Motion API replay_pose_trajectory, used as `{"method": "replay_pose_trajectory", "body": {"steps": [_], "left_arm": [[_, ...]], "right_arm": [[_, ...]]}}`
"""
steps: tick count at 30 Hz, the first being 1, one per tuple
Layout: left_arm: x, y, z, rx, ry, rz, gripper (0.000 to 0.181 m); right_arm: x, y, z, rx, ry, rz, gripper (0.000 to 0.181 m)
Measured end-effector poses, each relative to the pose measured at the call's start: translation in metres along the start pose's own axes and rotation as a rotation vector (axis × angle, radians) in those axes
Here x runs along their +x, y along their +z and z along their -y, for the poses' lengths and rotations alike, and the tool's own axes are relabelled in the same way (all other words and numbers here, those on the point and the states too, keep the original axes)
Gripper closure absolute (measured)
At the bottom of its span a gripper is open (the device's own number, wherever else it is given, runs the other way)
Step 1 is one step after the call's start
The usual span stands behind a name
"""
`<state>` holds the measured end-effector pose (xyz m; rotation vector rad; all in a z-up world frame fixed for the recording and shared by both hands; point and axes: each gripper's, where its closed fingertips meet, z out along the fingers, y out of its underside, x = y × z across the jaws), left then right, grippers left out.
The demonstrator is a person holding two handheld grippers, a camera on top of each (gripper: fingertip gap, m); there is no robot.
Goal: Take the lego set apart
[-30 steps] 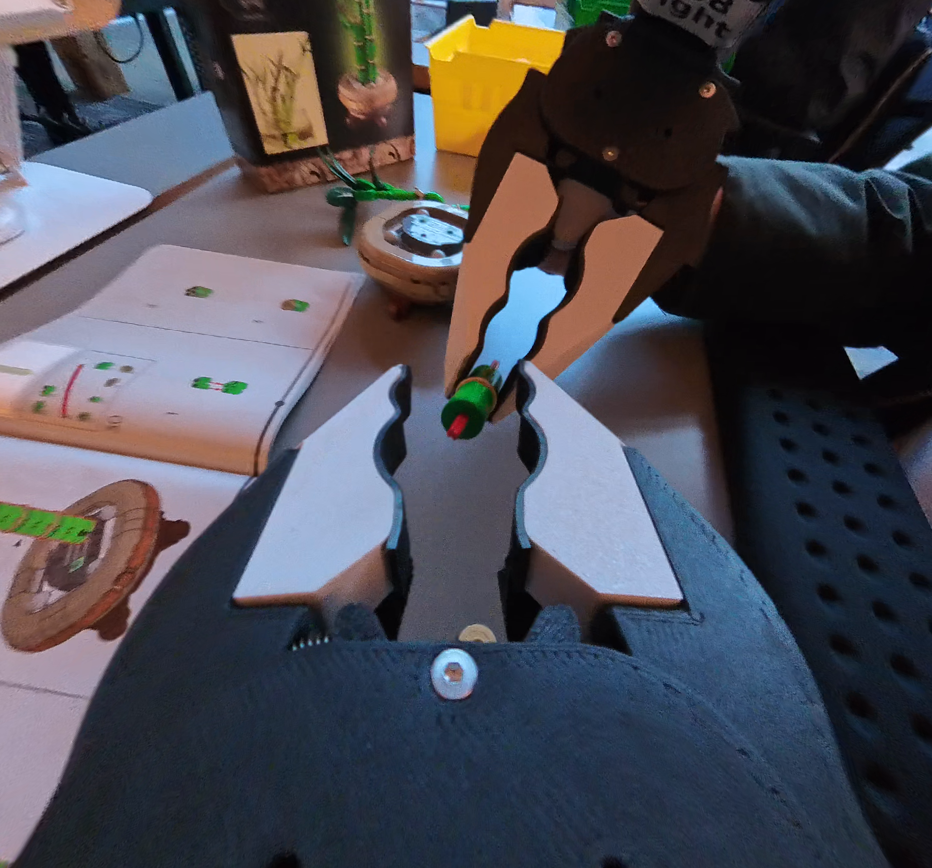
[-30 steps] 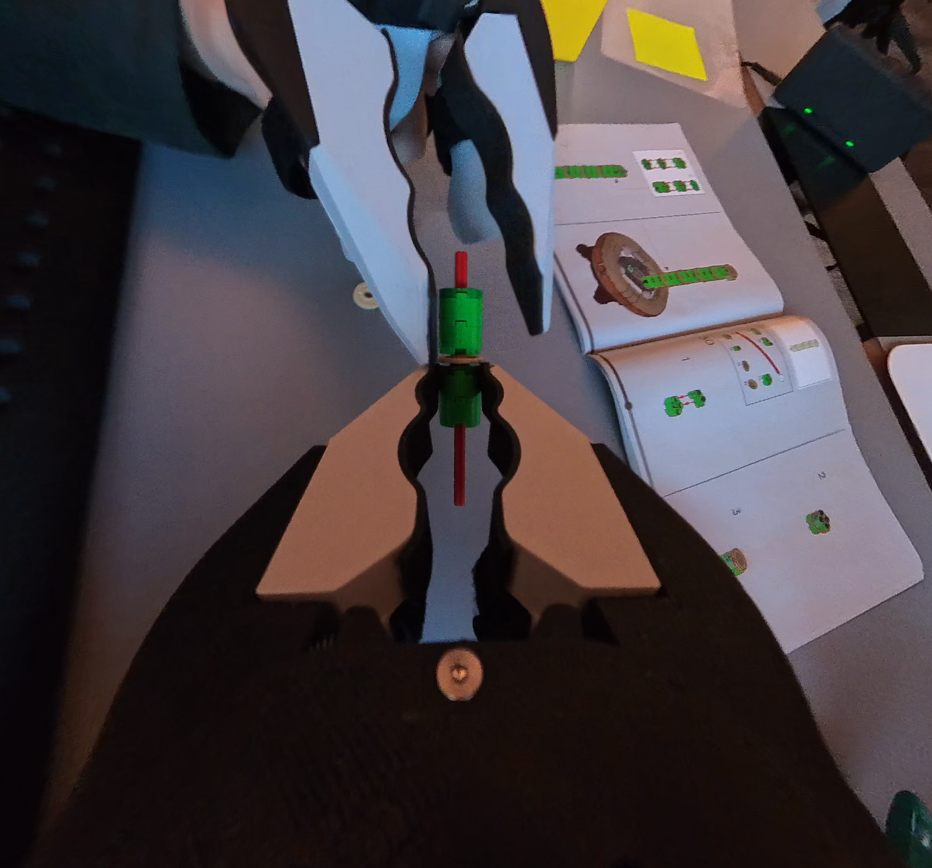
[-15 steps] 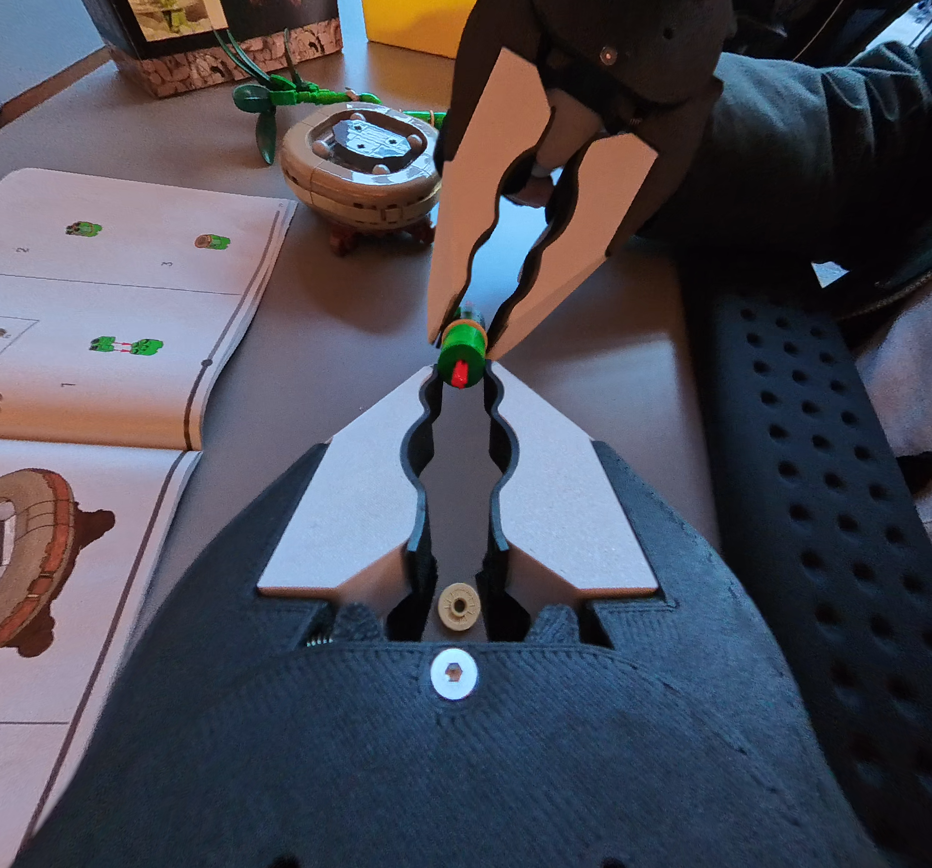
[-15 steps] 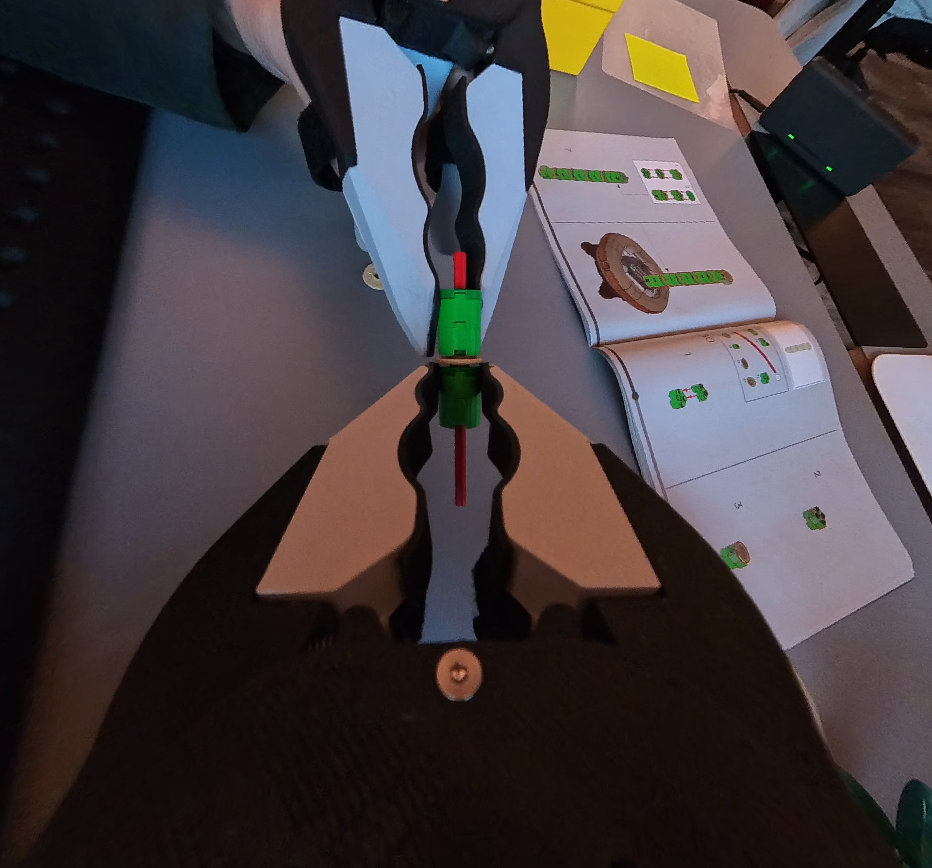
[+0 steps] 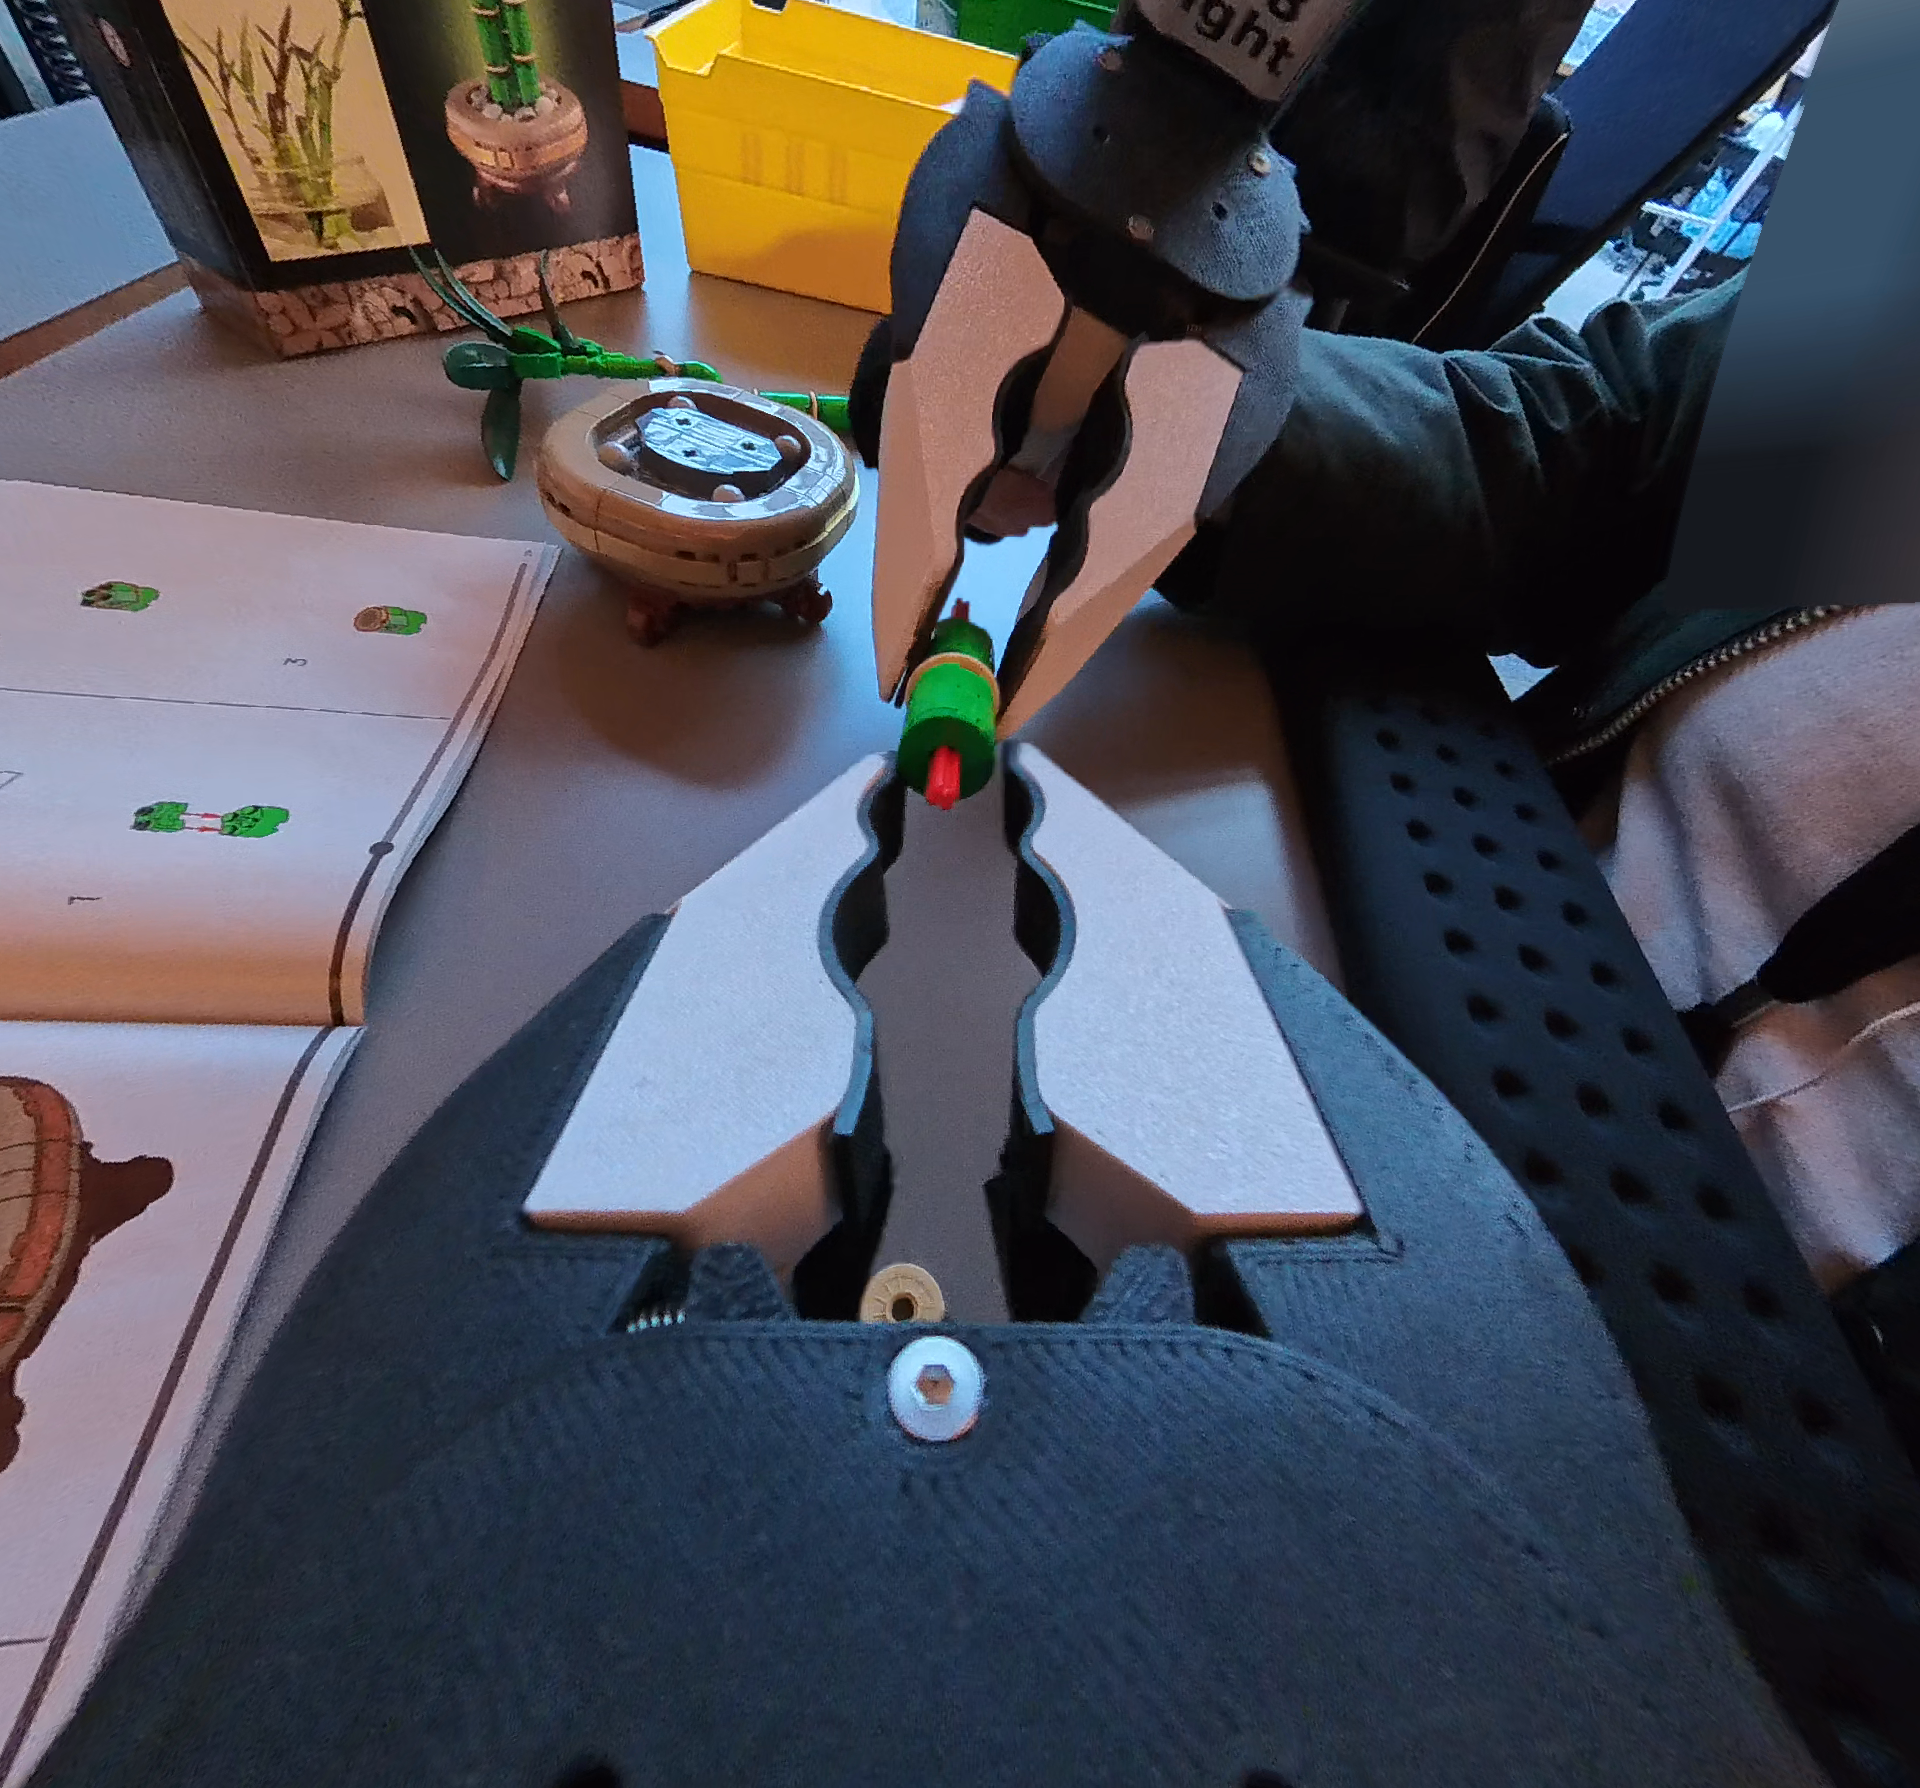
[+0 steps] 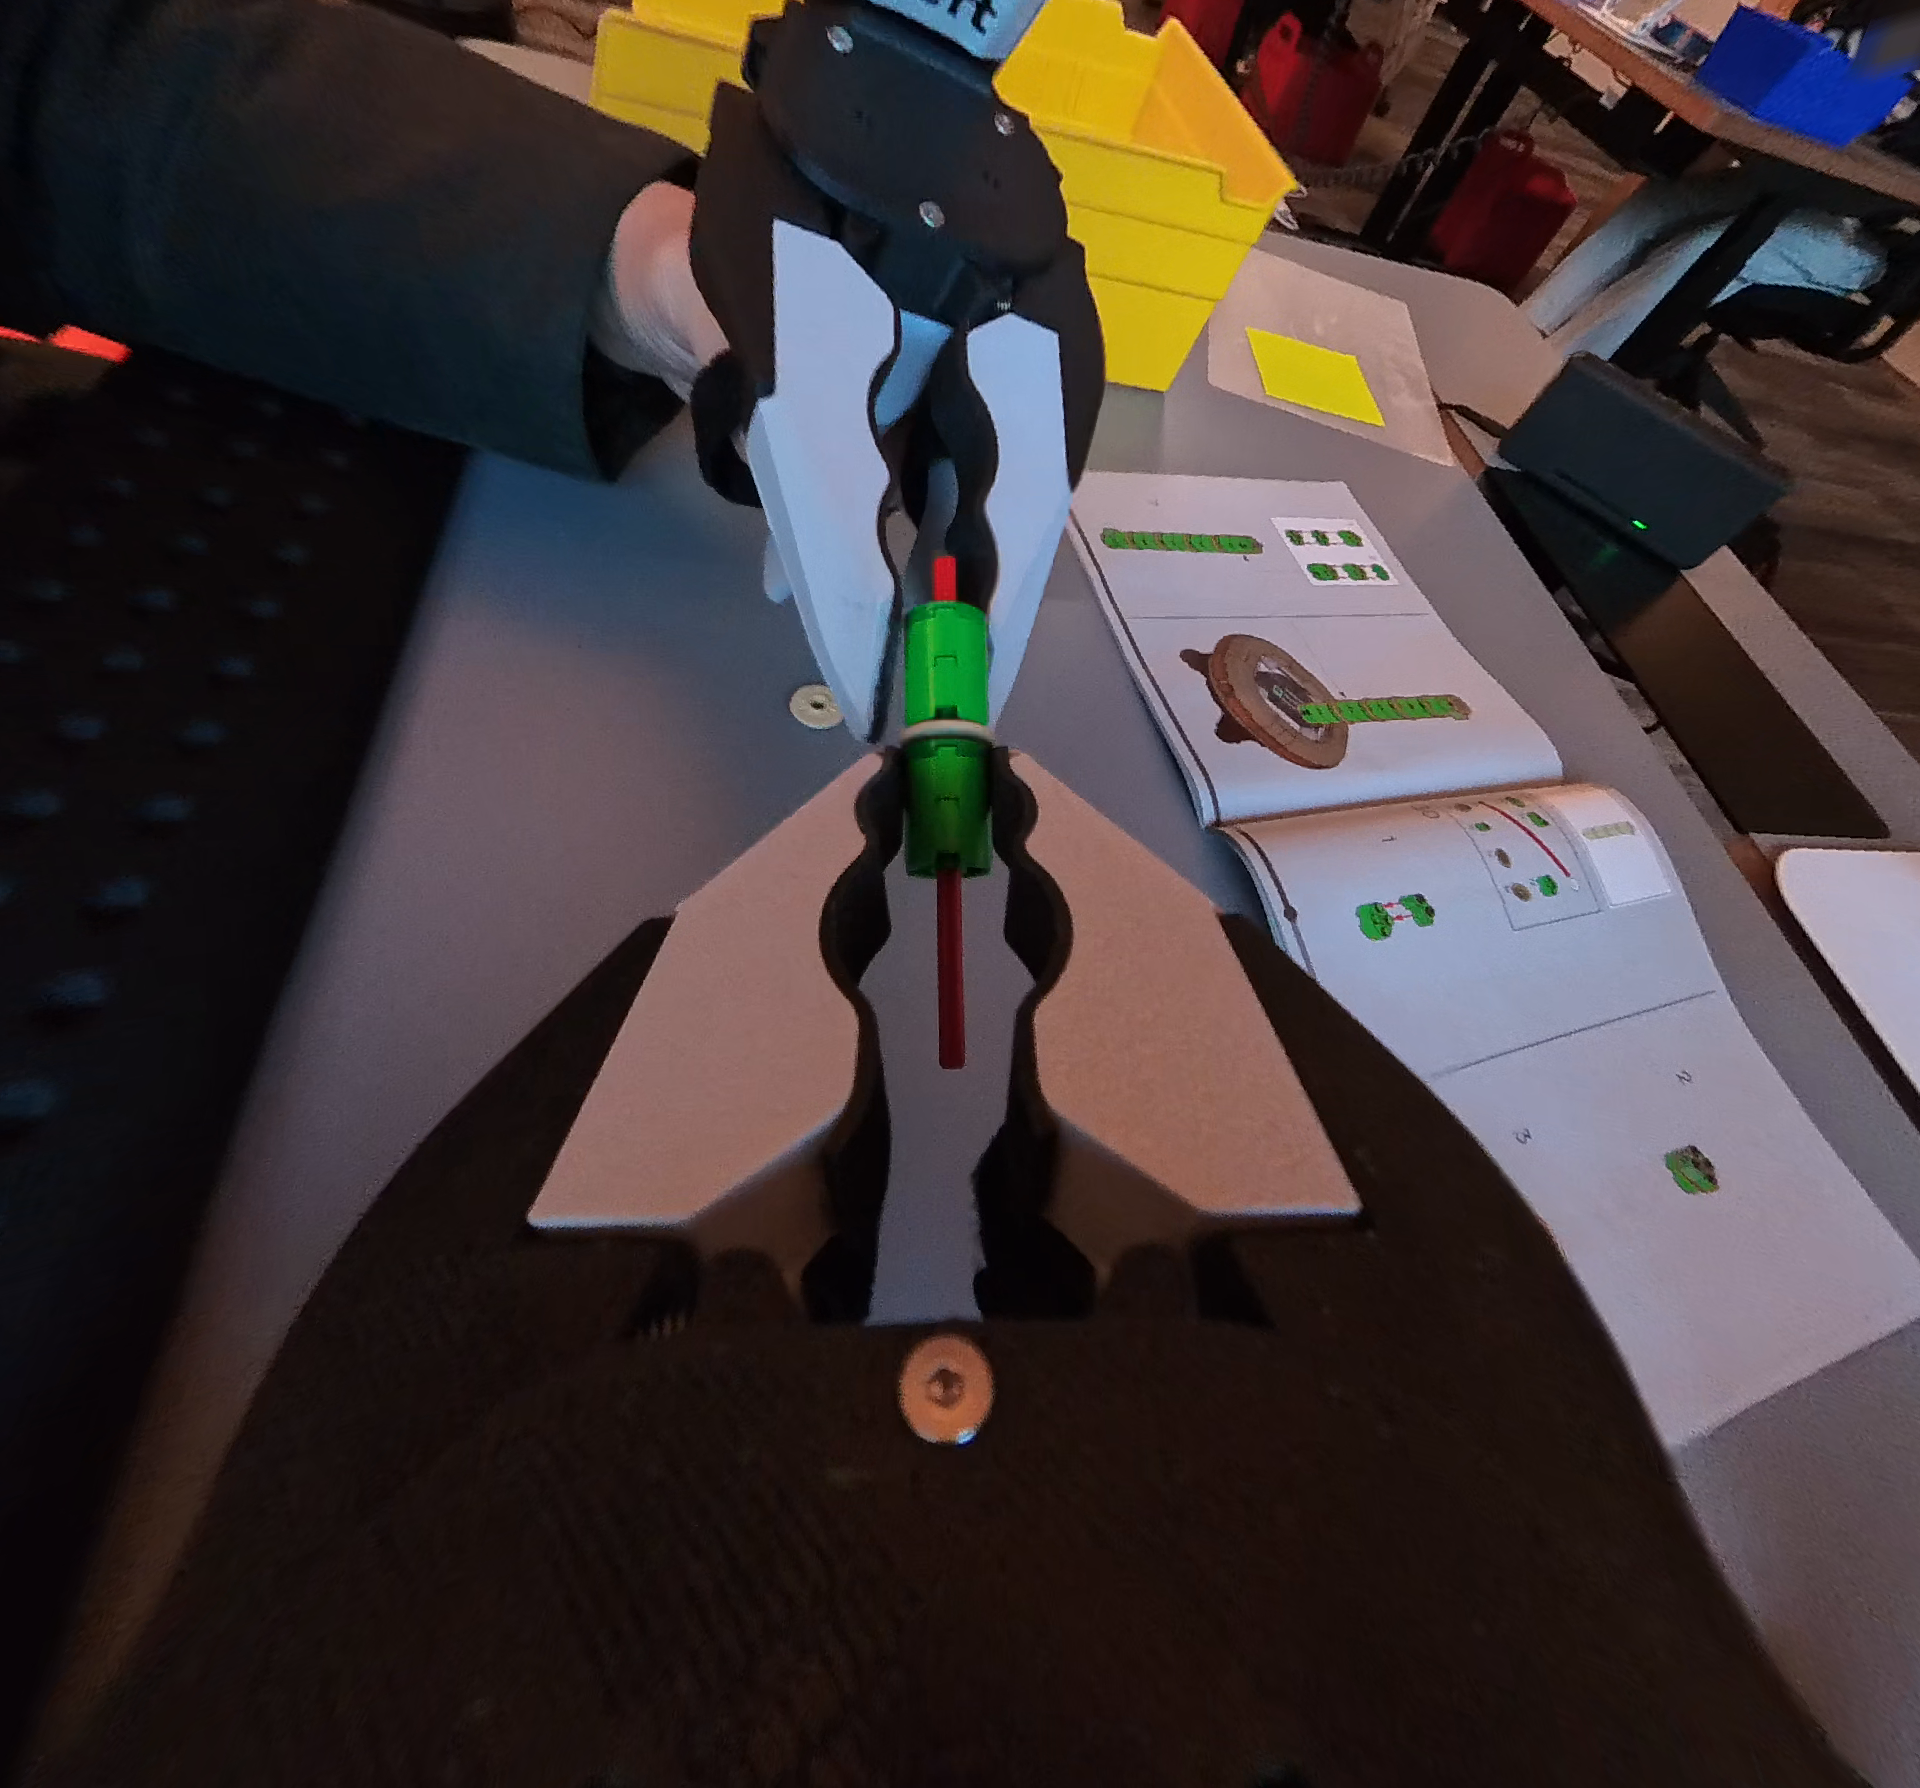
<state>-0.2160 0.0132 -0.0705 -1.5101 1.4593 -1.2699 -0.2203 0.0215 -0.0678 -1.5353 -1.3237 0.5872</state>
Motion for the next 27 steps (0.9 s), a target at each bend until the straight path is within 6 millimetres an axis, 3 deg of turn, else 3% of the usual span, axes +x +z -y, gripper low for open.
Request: {"method": "replay_pose_trajectory", "body": {"steps": [2, 3, 8, 14, 19, 24, 27], "left_arm": [[-0.003, -0.001, 0.004, 0.025, -0.014, 0.022, 0.143], [-0.003, -0.002, 0.007, 0.036, -0.023, 0.021, 0.142], [-0.003, 0.0, 0.004, 0.031, -0.066, 0.005, 0.162], [-0.006, 0.008, -0.012, -0.063, -0.024, 0.043, 0.166], [-0.002, 0.007, -0.005, -0.024, -0.031, 0.017, 0.167], [0.007, 0.004, 0.004, 0.031, -0.043, -0.045, 0.167], [0.008, 0.007, -0.001, 0.008, -0.04, -0.041, 0.167]], "right_arm": [[0.003, 0.001, -0.006, -0.045, -0.035, -0.032, 0.166], [0.003, 0.002, -0.009, -0.064, -0.051, -0.038, 0.166], [-0.003, 0.007, -0.014, -0.11, -0.116, -0.045, 0.166], [-0.004, 0.009, -0.022, -0.157, -0.148, -0.046, 0.167], [-0.004, 0.009, -0.016, -0.115, -0.139, -0.054, 0.16], [-0.008, 0.004, -0.007, -0.113, -0.196, -0.061, 0.166], [-0.01, 0.004, -0.012, -0.145, -0.211, -0.059, 0.166]]}}
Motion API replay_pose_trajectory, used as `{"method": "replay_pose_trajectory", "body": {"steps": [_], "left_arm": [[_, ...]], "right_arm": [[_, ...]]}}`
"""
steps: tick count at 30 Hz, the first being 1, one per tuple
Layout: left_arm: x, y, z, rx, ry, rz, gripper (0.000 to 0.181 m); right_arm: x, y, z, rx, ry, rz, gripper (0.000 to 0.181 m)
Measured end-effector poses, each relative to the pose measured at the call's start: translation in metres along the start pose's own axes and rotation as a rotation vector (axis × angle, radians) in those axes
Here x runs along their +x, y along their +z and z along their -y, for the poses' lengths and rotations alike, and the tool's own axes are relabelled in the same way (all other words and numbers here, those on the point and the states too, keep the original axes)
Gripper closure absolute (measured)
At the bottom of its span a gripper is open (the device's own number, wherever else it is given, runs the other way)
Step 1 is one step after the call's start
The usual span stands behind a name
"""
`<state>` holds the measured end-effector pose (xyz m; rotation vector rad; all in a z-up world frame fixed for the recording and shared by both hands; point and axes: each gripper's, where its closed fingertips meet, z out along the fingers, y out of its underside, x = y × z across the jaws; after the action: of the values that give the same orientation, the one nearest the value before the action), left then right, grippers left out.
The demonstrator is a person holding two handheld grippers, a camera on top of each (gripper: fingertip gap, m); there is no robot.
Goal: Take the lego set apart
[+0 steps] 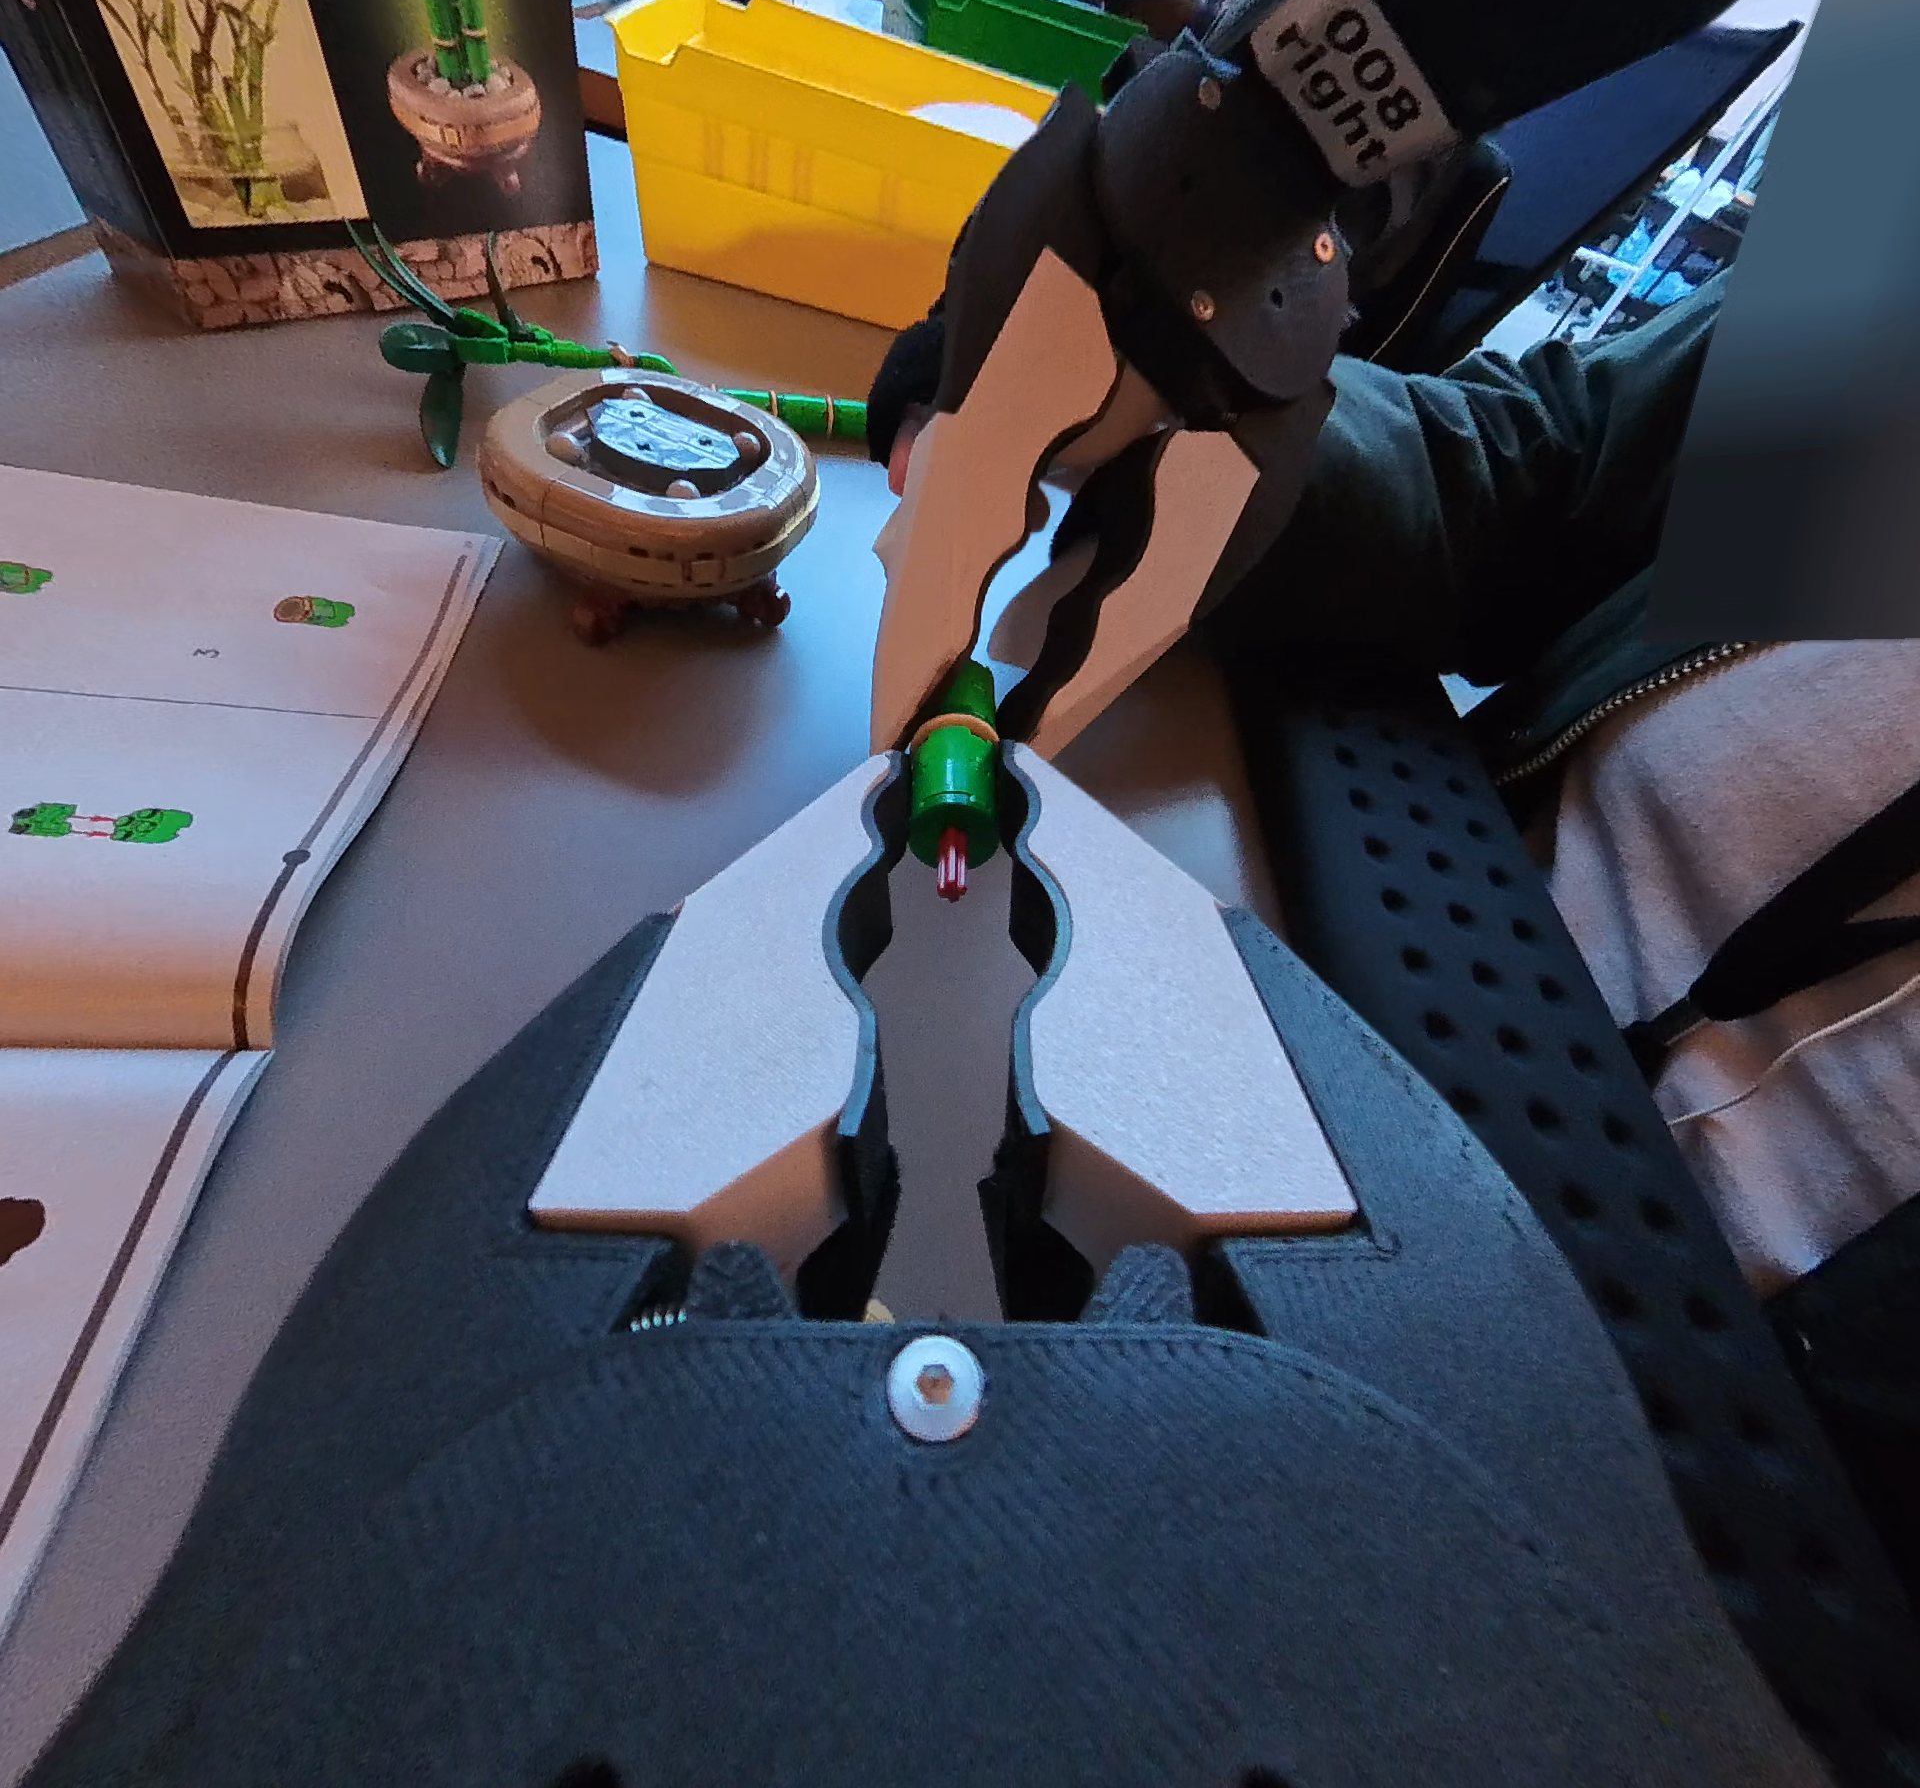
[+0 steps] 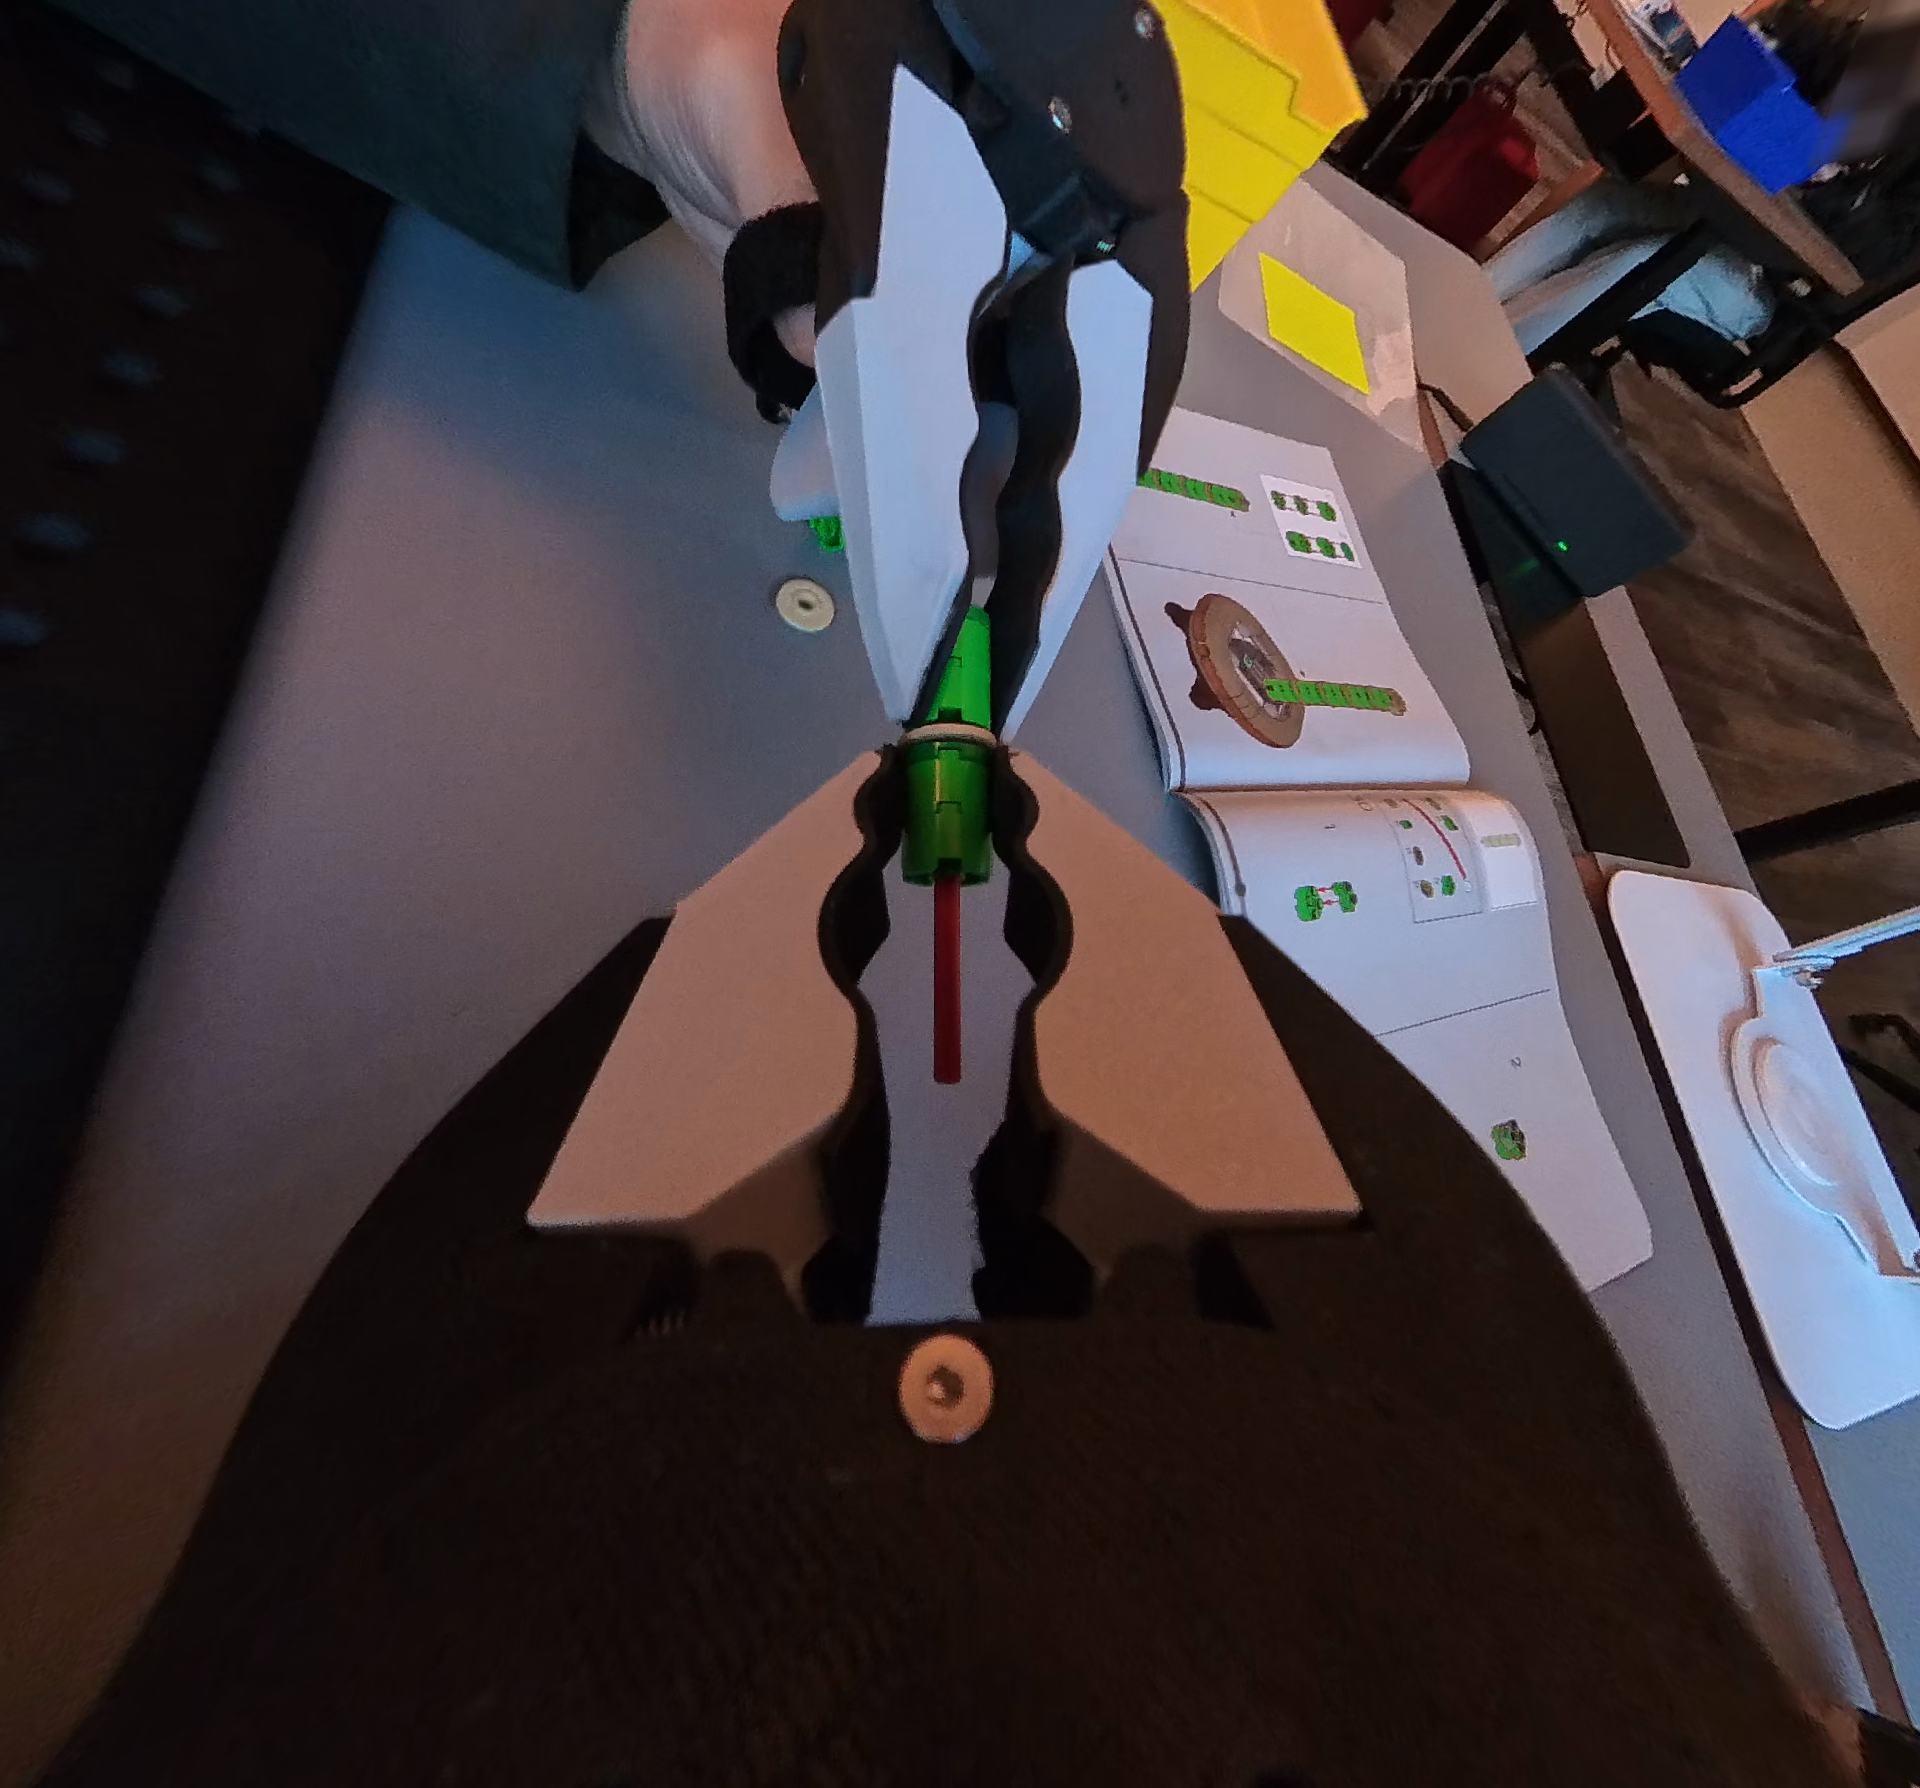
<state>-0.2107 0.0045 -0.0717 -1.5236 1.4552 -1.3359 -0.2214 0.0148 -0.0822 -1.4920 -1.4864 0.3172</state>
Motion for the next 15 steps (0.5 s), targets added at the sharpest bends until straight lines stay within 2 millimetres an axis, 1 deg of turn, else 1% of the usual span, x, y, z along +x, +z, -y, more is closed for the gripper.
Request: {"method": "replay_pose_trajectory", "body": {"steps": [3, 7, 11, 13, 15], "left_arm": [[-0.002, 0.002, -0.005, -0.029, 0.002, 0.013, 0.167], [-0.005, 0.004, -0.01, -0.059, 0.016, 0.03, 0.167], [-0.006, 0.006, -0.016, -0.09, 0.027, 0.042, 0.166], [-0.005, 0.006, -0.02, -0.114, 0.032, 0.031, 0.166], [-0.006, 0.005, -0.018, -0.115, 0.047, 0.048, 0.167]], "right_arm": [[-0.001, 0.003, -0.005, -0.014, -0.003, 0.005, 0.166], [-0.004, 0.007, -0.01, -0.038, 0.052, 0.037, 0.166], [-0.006, 0.01, -0.014, -0.069, 0.01, 0.019, 0.167], [-0.009, 0.011, -0.015, -0.073, 0.021, 0.039, 0.166], [-0.008, 0.012, -0.015, -0.068, 0.037, 0.035, 0.166]]}}
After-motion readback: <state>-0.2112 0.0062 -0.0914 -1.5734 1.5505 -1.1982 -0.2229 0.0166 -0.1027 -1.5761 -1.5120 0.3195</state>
